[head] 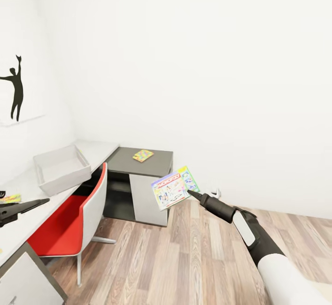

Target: Put all the toys in the child's room - the three board games (two on the bed and one on the table), the two jigsaw puzzles on the table, and the tennis ball on the table - inside the toy box on the table in the child's room.

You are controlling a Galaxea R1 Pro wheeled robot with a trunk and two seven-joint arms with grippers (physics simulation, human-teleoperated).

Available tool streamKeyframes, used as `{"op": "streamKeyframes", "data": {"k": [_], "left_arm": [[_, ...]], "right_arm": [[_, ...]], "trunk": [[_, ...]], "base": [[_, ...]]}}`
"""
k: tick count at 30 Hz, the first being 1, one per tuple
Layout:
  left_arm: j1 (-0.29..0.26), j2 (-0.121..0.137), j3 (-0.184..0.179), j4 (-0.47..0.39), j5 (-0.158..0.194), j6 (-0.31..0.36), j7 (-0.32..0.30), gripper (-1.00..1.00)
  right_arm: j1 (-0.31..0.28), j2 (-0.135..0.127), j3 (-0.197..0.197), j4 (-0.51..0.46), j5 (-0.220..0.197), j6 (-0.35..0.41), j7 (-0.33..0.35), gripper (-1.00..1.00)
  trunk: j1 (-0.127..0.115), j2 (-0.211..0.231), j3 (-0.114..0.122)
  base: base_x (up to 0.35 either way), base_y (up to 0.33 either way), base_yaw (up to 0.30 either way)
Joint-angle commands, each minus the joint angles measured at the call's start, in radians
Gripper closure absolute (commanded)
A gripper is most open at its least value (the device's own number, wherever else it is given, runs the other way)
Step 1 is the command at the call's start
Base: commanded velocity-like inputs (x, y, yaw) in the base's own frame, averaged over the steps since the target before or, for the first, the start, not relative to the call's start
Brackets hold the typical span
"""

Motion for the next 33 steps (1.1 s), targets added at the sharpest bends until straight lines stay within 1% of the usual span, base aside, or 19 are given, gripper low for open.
{"op": "streamKeyframes", "data": {"k": [1, 5, 10, 25, 33], "left_arm": [[0.002, 0.008, 0.004, 0.0, -0.002, 0.01, -0.005, -1.0], [0.007, 0.026, 0.021, 0.0, -0.002, 0.011, -0.005, -1.0], [0.008, 0.032, 0.033, 0.0, -0.003, 0.01, -0.005, -1.0], [0.01, 0.028, 0.037, 0.0, -0.003, 0.01, -0.005, -1.0], [0.01, 0.023, 0.043, 0.0, -0.003, 0.01, -0.005, -1.0]], "right_arm": [[-0.001, 0.0, -0.002, 0.0, -0.009, 0.009, -0.005, 1.0], [-0.001, 0.0, -0.002, 0.0, -0.009, 0.01, -0.013, 1.0], [-0.001, 0.0, -0.002, 0.0, -0.01, 0.01, -0.015, 1.0], [-0.001, -0.003, -0.003, -0.002, -0.01, 0.009, -0.011, 1.0], [-0.002, -0.004, -0.003, -0.002, -0.011, 0.01, -0.011, 1.0]], "trunk": [[0.001, -0.002, -0.003], [0.001, -0.002, -0.006], [0.001, -0.002, -0.009], [0.001, -0.002, -0.019], [0.001, -0.002, -0.021]], "base": [[0.0, 0.0, 0.263], [0.0, 0.0, 0.264], [0.0, 0.0, 0.264], [0.0, 0.0, 0.262], [0.0, 0.0, 0.064]]}}
